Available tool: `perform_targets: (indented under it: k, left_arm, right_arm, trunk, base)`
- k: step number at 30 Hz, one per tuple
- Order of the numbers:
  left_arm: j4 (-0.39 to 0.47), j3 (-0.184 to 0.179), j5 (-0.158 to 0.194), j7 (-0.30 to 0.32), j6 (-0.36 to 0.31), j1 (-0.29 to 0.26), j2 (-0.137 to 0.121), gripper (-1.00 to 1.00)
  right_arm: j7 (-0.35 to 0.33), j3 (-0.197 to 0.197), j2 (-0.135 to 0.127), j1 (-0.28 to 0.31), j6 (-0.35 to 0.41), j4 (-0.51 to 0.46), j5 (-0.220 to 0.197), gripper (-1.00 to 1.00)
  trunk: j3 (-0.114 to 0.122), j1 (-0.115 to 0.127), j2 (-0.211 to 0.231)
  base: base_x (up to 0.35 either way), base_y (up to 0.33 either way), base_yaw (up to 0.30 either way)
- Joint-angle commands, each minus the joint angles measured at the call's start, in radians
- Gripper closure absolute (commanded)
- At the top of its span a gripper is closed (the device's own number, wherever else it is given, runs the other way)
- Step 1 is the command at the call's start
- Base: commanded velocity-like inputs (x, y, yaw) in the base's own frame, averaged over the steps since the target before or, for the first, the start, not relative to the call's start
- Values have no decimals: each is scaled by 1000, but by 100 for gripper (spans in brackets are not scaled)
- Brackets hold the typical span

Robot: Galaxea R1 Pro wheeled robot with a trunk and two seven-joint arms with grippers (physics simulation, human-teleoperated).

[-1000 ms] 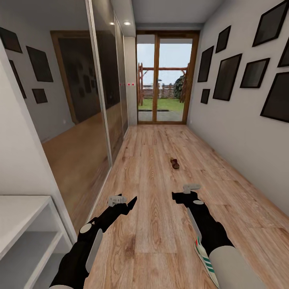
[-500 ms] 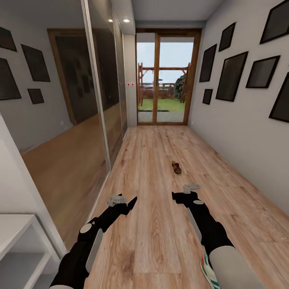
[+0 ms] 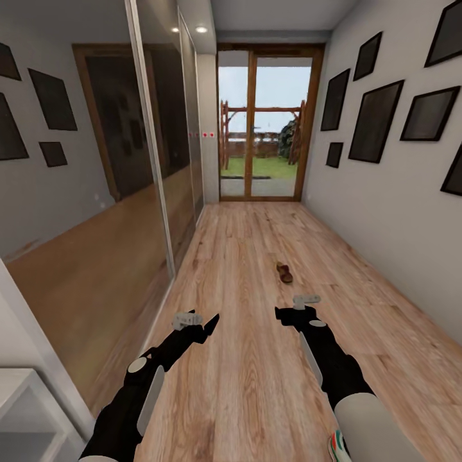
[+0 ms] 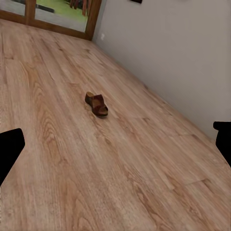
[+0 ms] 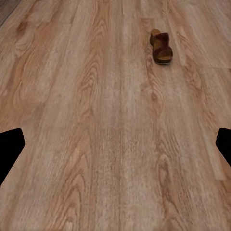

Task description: Pick up the two gym shoes and the two sandals from the corridor floor and place them onto the hallstand (shoe rack) in the corridor, making sure they are on the rack and not on the floor. Arrange them so the two gym shoes are next to each other and the two sandals are next to each other.

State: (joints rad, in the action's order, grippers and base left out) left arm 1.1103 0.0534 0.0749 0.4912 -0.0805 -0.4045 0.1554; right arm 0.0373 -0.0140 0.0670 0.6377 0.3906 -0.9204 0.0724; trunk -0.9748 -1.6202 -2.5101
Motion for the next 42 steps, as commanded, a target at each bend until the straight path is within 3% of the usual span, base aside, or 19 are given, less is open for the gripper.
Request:
perform_targets:
  k: [1,20,42]
  left_arm:
    - [0,3,8,7,-8,-1,1,-100]
    - [0,3,8,7,-8,-1,1,-100]
    - [0,3,8,7,-8,-1,1,-100]
  right_arm:
    - [3,-1,0,0,7,-2,7,-100]
    - [3,-1,0,0,7,-2,7,-100]
    - [3,-1,0,0,7,-2,7,-100]
  trunk:
    - [-1,0,0]
    - [-1,0,0]
    - [-1,0,0]
  base:
    - [172,126,0]
    - [138,68,0]
    - [330,0,0]
